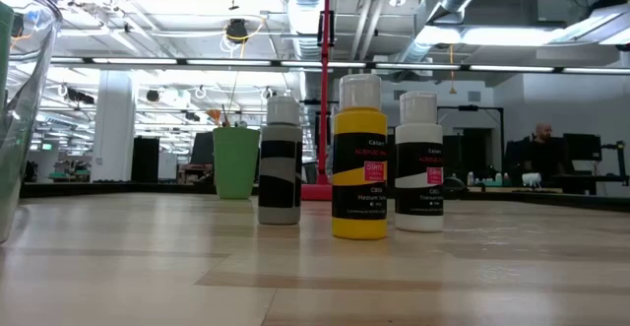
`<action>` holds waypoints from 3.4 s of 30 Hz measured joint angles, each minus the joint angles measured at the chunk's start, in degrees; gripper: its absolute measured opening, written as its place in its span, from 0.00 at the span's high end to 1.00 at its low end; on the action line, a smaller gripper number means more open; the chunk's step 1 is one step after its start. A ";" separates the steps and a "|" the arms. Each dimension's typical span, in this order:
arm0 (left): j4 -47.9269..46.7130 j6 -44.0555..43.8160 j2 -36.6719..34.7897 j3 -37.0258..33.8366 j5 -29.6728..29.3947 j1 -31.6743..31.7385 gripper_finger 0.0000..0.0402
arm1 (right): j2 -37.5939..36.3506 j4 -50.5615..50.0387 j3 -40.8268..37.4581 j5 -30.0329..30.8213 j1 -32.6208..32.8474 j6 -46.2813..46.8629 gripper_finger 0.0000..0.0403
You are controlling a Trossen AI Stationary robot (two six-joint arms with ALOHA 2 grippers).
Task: Pick & Place Paint Supplies
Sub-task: Put the orange coloring bottle into the transparent bin
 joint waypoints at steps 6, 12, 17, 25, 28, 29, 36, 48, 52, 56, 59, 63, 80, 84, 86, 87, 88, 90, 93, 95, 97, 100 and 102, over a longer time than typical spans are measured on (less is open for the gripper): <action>0.22 0.47 0.00 0.00 -0.22 0.00 0.65 | 0.07 2.36 -5.31 0.15 1.77 2.10 0.30; 0.24 0.45 0.00 0.00 -0.21 0.00 0.65 | 0.07 15.02 -11.94 -0.36 2.79 2.90 0.30; 0.28 0.45 0.08 0.00 -0.20 0.00 0.65 | 0.09 17.35 -14.62 -0.56 3.70 4.67 0.31; 0.35 0.41 0.48 0.00 -0.39 0.00 0.65 | 0.07 17.47 -14.87 -0.53 3.54 4.38 0.49; 0.29 0.41 0.81 0.00 -0.76 0.00 0.65 | 0.07 17.54 -14.86 -0.84 3.44 3.21 0.63; 0.28 0.41 0.90 0.00 -0.78 0.00 0.65 | 0.03 17.55 -14.84 -0.84 3.39 3.13 0.67; 0.28 0.41 1.05 0.00 -0.77 0.00 0.65 | 0.02 16.64 -14.78 -1.04 -0.04 -2.07 0.77; 0.28 0.36 1.09 0.00 -0.76 0.00 0.65 | 0.04 16.55 -14.82 3.15 -22.40 -31.65 0.99; 0.28 0.17 1.09 0.00 -0.76 0.00 0.65 | 0.04 16.53 -14.78 4.23 -26.35 -37.76 0.97; 0.28 0.17 1.09 0.00 -0.76 0.00 0.65 | 0.07 15.21 -12.52 5.11 -27.38 -46.02 0.95; 0.28 0.57 1.09 0.00 -0.87 0.00 0.65 | 0.07 5.86 -9.83 11.64 -27.46 -50.86 0.92; 0.28 1.09 1.09 0.00 -1.31 0.00 0.65 | 0.04 -4.69 -8.41 20.62 -30.10 -55.30 0.82; -0.04 1.72 1.09 0.00 -1.38 0.00 0.60 | -18.02 8.66 -37.05 16.65 -62.91 -75.83 0.37; -0.12 2.17 1.09 0.00 -1.41 0.00 0.59 | -20.70 14.15 -43.35 15.93 -65.90 -80.32 0.37; -0.23 2.18 1.09 0.00 -1.44 0.00 0.59 | -19.77 15.59 -45.85 18.57 -67.13 -83.43 0.37; -0.24 2.16 1.09 0.00 -1.50 0.00 0.59 | -18.99 17.14 -46.82 18.28 -67.96 -84.06 0.37; -0.23 2.14 1.10 0.00 -1.52 0.00 0.59 | -18.05 18.07 -47.50 17.60 -68.70 -84.73 0.37; -0.24 2.13 1.11 0.00 -1.56 0.00 0.59 | -16.13 19.43 -48.45 16.08 -69.74 -86.21 0.37; -0.24 2.13 1.09 0.00 -1.79 0.00 0.59 | -12.67 21.48 -48.54 14.35 -70.12 -87.09 0.37; -0.23 2.13 1.09 0.00 -1.80 0.00 0.59 | -11.54 21.83 -48.51 13.66 -69.98 -86.52 0.40; -0.24 2.13 1.09 0.00 -1.86 0.00 0.59 | -10.87 21.97 -48.08 13.16 -69.07 -85.53 0.46; -0.24 2.13 1.09 0.00 -1.86 0.00 0.59 | -11.07 22.02 -47.04 14.17 -66.86 -83.73 0.61; -0.22 2.18 1.09 0.00 -1.86 0.00 0.59 | -11.90 24.50 -46.34 14.65 -65.11 -81.81 0.71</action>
